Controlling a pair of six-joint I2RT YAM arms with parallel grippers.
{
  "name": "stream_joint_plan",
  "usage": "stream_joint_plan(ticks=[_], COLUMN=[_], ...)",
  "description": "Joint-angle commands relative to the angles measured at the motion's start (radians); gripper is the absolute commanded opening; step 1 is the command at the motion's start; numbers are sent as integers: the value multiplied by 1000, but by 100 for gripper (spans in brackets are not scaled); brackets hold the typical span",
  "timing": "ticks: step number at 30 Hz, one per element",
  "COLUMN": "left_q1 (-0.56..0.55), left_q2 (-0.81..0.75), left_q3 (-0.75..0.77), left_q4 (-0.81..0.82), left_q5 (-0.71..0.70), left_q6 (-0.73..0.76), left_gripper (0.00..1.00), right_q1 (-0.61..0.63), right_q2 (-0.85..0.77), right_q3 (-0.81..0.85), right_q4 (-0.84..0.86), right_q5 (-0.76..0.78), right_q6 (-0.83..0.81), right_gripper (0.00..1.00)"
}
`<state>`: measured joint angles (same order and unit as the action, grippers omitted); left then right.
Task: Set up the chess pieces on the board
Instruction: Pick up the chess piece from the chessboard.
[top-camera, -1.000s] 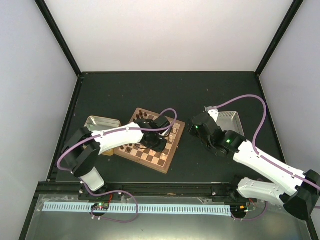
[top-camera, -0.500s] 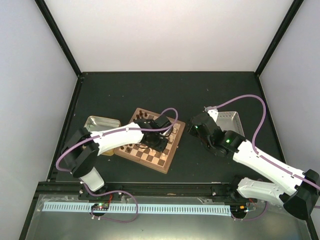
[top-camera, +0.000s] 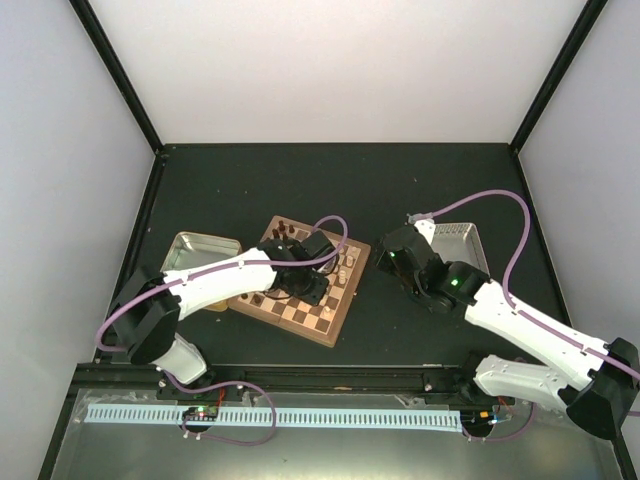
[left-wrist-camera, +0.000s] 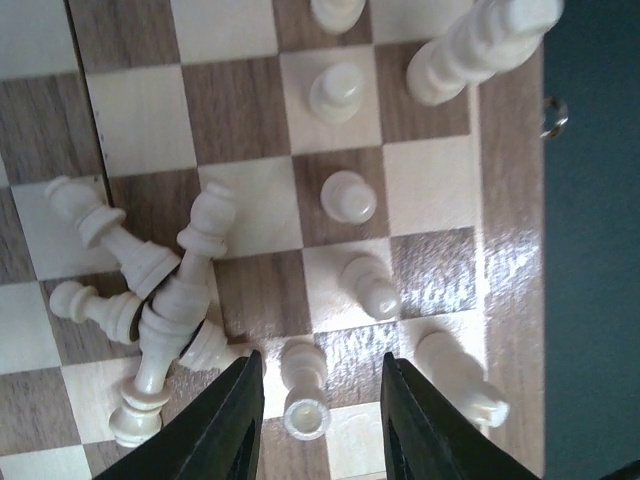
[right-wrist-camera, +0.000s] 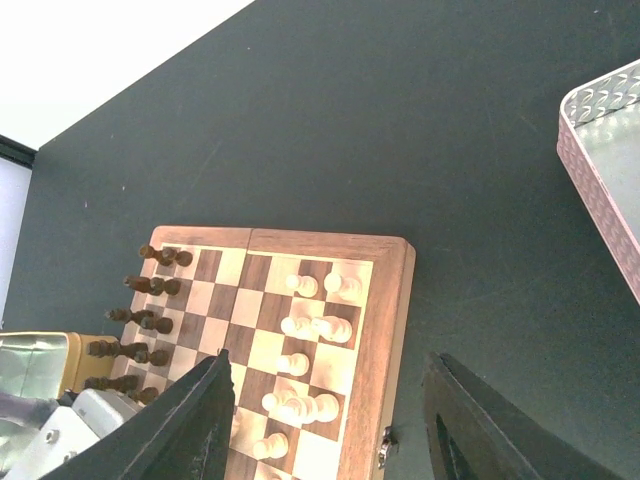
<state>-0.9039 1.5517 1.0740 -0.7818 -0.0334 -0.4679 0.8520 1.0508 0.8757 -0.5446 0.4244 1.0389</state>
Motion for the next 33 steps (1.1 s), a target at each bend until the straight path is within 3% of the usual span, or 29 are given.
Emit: stream_joint_plan(ticks=[1,7,15,18,28,33], left_q1=[-4,-4,-4,-4,-6,-24], left_q2=[-11,17,26,27,20,-31], left_q3=[-25,-40,-46,-55,-77,-85], left_q4=[-25,-12,-7,-6,8,1], left_q5=[-18,-7,2,6,33,42], left_q6=[-8,-11,-7,-4,-7,-18], left_gripper=[34,20,30,29,5,2], right_q1=[-2,-1,-1,-1,-1,-1], right_q2=[9,3,-6,-2,13,19], right_q3=[-8,-8,-12,-12,-5,3], right_q4=[28,13,14,16,13,10], right_q5=[14,24,34,30,35,39], right_q6=[14,22,23,24,19,16], right_gripper=[52,52,52,52,51,51])
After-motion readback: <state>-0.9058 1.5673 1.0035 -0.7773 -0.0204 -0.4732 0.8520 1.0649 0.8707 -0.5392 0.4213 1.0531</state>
